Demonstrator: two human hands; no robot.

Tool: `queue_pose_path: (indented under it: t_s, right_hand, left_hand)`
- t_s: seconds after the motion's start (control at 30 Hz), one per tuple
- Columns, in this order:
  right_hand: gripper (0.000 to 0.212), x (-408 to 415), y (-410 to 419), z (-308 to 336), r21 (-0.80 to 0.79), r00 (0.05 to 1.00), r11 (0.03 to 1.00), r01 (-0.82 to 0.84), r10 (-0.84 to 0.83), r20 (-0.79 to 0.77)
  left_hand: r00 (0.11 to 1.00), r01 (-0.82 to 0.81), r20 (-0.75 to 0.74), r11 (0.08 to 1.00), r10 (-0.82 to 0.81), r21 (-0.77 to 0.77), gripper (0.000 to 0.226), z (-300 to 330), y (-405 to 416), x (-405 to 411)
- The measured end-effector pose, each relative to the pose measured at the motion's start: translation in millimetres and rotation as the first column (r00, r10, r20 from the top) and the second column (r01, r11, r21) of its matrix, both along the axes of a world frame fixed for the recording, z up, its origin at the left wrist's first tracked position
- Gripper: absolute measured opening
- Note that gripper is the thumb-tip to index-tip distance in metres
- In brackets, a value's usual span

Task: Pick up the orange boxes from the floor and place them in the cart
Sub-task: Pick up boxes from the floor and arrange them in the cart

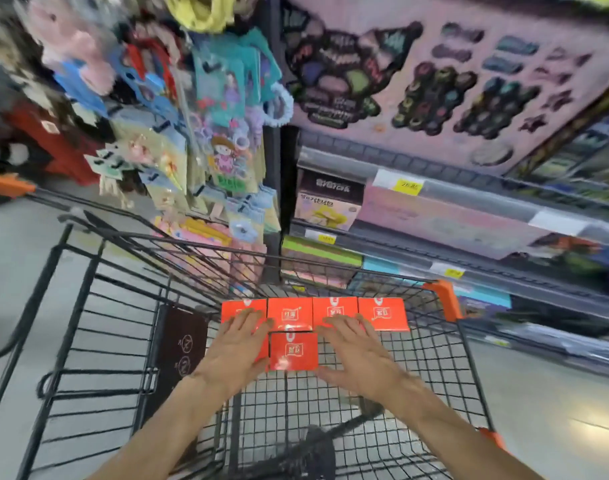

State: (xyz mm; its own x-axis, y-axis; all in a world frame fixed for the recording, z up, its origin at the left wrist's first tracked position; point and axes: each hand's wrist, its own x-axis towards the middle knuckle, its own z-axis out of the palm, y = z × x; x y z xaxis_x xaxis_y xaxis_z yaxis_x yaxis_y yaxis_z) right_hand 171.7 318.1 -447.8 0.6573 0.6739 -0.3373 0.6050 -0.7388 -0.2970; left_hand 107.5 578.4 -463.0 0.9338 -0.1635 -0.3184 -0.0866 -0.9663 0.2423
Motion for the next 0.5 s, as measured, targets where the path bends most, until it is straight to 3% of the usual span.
queue_pose_path:
  t_s: [0.23, 0.4, 0.5]
  right_hand:
    - [0.076, -4.3, -91.0, 162.5, 0.023, 0.965, 0.974, 0.227, -0.228, 0.128]
    - [0.087, -20.6, -193.4, 272.2, 0.058, 0.898, 0.922, 0.383, -0.386, 0.212]
    - [0.078, -39.6, -263.5, 338.9, 0.105, 0.804, 0.862, 0.496, -0.501, 0.32]
  left_hand:
    - [0.957, 0.251, 0.161, 0.967, -0.24, -0.051, 0.058, 166.6, -80.4, 47.0]
    - [0.846, 0.454, 0.349, 0.887, -0.402, -0.08, 0.061, 267.6, -170.0, 83.4]
    - [0.77, 0.559, 0.433, 0.822, -0.468, -0.105, 0.063, 321.1, -238.4, 101.1]
